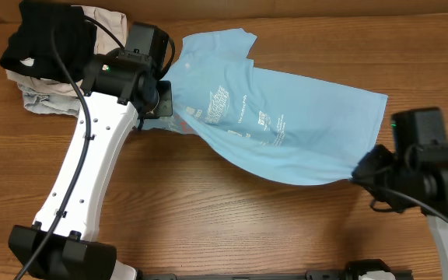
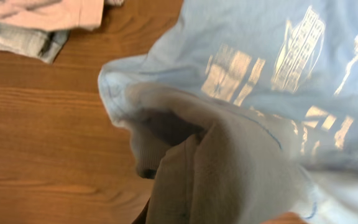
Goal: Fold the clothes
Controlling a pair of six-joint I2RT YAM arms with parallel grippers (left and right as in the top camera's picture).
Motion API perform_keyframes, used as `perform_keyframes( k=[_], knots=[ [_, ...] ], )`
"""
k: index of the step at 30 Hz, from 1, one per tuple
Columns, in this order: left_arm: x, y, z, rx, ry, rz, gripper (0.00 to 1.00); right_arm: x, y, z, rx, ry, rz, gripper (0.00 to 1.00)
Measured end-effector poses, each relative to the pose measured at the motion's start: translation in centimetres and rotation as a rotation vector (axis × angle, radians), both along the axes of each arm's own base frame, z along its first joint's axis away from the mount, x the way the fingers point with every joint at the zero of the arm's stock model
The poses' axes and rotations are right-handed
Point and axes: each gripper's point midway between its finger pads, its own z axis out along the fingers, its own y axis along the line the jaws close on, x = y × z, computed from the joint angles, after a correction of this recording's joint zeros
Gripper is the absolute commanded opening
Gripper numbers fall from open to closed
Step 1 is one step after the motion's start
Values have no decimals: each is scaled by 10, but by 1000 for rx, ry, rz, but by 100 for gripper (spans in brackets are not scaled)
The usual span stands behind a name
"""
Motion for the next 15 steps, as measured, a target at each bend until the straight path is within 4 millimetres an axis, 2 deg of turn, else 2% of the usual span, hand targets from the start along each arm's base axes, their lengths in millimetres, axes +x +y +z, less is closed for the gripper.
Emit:
perform_keyframes(
  k=[4, 11, 15],
  knots=[
    [-12, 3, -4, 21, 53, -21, 4, -18, -14, -2, -30, 51, -22, 4],
    [-45, 12, -10, 61, 192, -28, 4, -27, -18, 4, -42, 18, -12, 4],
    [-53, 15, -11, 70, 228, -28, 4, -32, -25, 8, -83, -11, -21, 4]
  ],
)
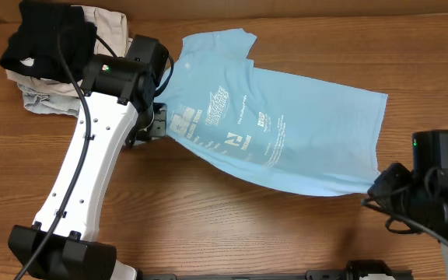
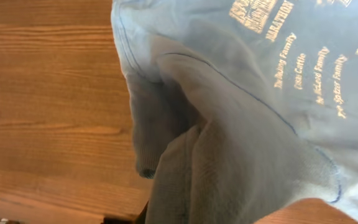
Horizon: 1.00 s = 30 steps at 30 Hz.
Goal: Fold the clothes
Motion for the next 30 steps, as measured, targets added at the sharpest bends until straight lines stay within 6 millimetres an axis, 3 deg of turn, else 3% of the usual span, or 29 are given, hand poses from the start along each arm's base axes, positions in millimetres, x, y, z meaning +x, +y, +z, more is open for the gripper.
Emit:
perform_keyframes(
  k=[3, 6, 10, 17, 30],
  knots=[
    [6, -1, 0, -6, -23, 0, 4, -1, -9, -13, -39, 34, -25, 4],
    [24, -6, 3, -24, -100, 1, 4, 5, -19, -33, -59, 89, -57, 4],
    [43, -11, 1, -43, -175, 1, 4, 27, -30, -52, -69, 113, -69, 4],
    [61, -16, -25, -56, -222, 1, 4, 65, -43, -61, -86, 63, -39, 4],
    [95, -23, -67, -68, -297, 3, 4, 135, -51, -118, -88, 115, 51, 4]
  ],
)
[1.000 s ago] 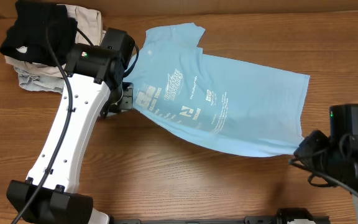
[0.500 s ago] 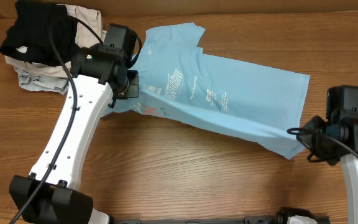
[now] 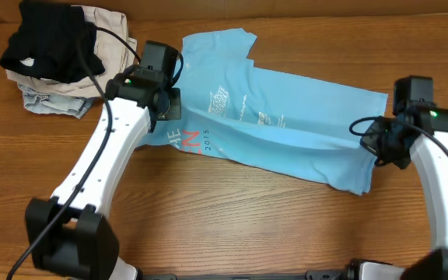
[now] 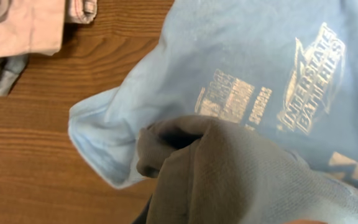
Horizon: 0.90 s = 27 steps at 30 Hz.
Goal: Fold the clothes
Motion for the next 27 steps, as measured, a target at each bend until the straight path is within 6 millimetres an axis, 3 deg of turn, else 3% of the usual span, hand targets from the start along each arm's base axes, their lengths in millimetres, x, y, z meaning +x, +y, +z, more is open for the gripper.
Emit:
perform_keyframes(
  k=[9, 12, 18, 24, 27],
  knots=[
    [20, -4, -72, 32, 95, 2, 4, 34, -5, -26, -12, -24, 38, 4],
    [29, -6, -87, 31, 90, 2, 4, 41, -7, -37, -13, -19, 42, 4],
    [44, -10, -88, 16, 35, 2, 7, 42, -20, -59, -5, 28, 12, 4],
    [45, -11, -88, 16, 31, 2, 10, 38, -23, -68, 2, 61, 6, 4],
    [45, -11, -88, 16, 31, 2, 18, 36, -22, -68, 7, 67, 8, 4]
  ],
)
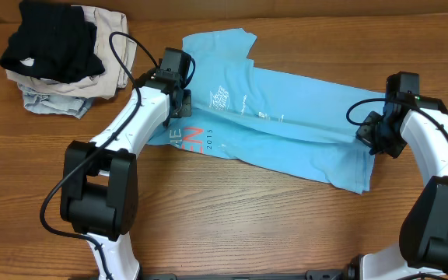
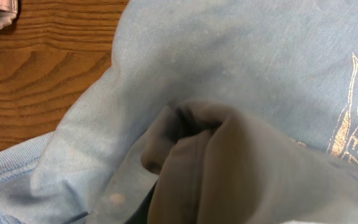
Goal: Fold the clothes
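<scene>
A light blue T-shirt (image 1: 286,132) with white print lies across the table, its near part doubled over along a crease running left to right. My left gripper (image 1: 179,101) sits on the shirt's left end, shut on the fabric. In the left wrist view the blue T-shirt (image 2: 229,56) fills the frame and a shadowed bunch of cloth (image 2: 229,162) drapes over my fingers, hiding them. My right gripper (image 1: 366,138) rests at the shirt's right end by the hem, shut on the cloth there.
A pile of clothes (image 1: 57,54) sits at the back left, with a black garment on top of beige and denim pieces. Bare wooden table (image 1: 208,225) stretches along the near side. The table's back edge runs just behind the shirt's collar end.
My left gripper has shifted a little right and farther over the shirt, lower to the cloth. The right gripper edged slightly inward. The shirt's lie is almost unchanged.
At first both grippers held the shirt's near edge raised, the right one at the near right. Then the right one was farther out and the cloth was stretched. Later the held edge was over the shirt's middle, making a lengthwise fold, which now lies lower.
</scene>
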Controlling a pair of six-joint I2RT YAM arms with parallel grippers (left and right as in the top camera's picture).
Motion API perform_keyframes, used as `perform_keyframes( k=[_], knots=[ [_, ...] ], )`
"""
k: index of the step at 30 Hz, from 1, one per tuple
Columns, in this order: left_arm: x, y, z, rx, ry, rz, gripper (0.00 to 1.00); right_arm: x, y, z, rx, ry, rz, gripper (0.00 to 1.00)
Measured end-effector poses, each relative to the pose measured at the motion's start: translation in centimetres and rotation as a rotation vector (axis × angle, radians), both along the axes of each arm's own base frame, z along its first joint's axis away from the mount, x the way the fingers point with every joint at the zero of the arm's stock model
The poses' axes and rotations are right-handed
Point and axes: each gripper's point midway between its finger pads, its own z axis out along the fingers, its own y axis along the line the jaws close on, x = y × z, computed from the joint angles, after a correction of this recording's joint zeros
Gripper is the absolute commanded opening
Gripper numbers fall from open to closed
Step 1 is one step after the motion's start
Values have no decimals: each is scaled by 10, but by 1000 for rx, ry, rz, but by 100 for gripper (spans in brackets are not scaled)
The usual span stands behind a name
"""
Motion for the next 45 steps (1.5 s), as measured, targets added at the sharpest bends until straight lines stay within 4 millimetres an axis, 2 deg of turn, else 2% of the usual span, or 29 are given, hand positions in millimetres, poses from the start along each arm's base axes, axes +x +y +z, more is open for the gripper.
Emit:
perform_keyframes(
  k=[1, 2, 5, 7, 8, 11, 14, 17, 20, 25, 28, 30, 32, 35, 37, 41, 44, 45],
  knots=[
    [0, 0, 0, 0, 0, 0, 22, -1, 0, 0, 2, 3, 0, 6],
    [0, 0, 0, 0, 0, 1, 31, -1, 0, 0, 2, 4, -1, 18],
    [0, 0, 0, 2, -1, -2, 69, -3, 1, 0, 3, 12, 7, 40],
    [0, 0, 0, 3, 0, -6, 94, -5, 1, -1, 4, 21, 5, 42],
    [0, 0, 0, 6, 1, -14, 100, -6, 1, -1, 6, 26, 7, 43],
    [-2, 1, -1, 18, 15, -34, 100, -7, 1, -1, 6, 28, 6, 43],
    [-20, 5, -3, 45, 101, -55, 100, -8, 3, -1, 12, 32, 8, 47],
    [-31, 6, 13, 62, 187, -93, 100, -14, 10, 7, 55, 66, 37, 53],
    [-23, -2, 59, 31, 187, -153, 100, -3, 18, 38, 102, 42, 91, 58],
    [21, -41, 180, -128, -93, -320, 100, 26, 27, 124, 132, -94, 214, 62],
    [41, -66, 246, -218, -307, -427, 100, 37, 28, 165, 116, -182, 263, 63],
    [50, -76, 272, -252, -405, -471, 100, 44, 28, 185, 97, -242, 291, 63],
    [58, -82, 282, -266, -459, -500, 100, 48, 28, 197, 85, -281, 313, 64],
    [81, -89, 276, -265, -505, -513, 100, 49, 28, 200, 81, -291, 326, 65],
    [105, -94, 258, -257, -524, -509, 100, 50, 28, 200, 80, -292, 330, 66],
    [153, -97, 179, -218, -472, -478, 100, 50, 29, 200, 79, -291, 337, 67],
    [176, -95, 110, -191, -407, -452, 100, 49, 29, 199, 79, -287, 341, 68],
    [180, -93, 96, -186, -398, -446, 100, 48, 29, 199, 80, -283, 343, 69]
  ],
)
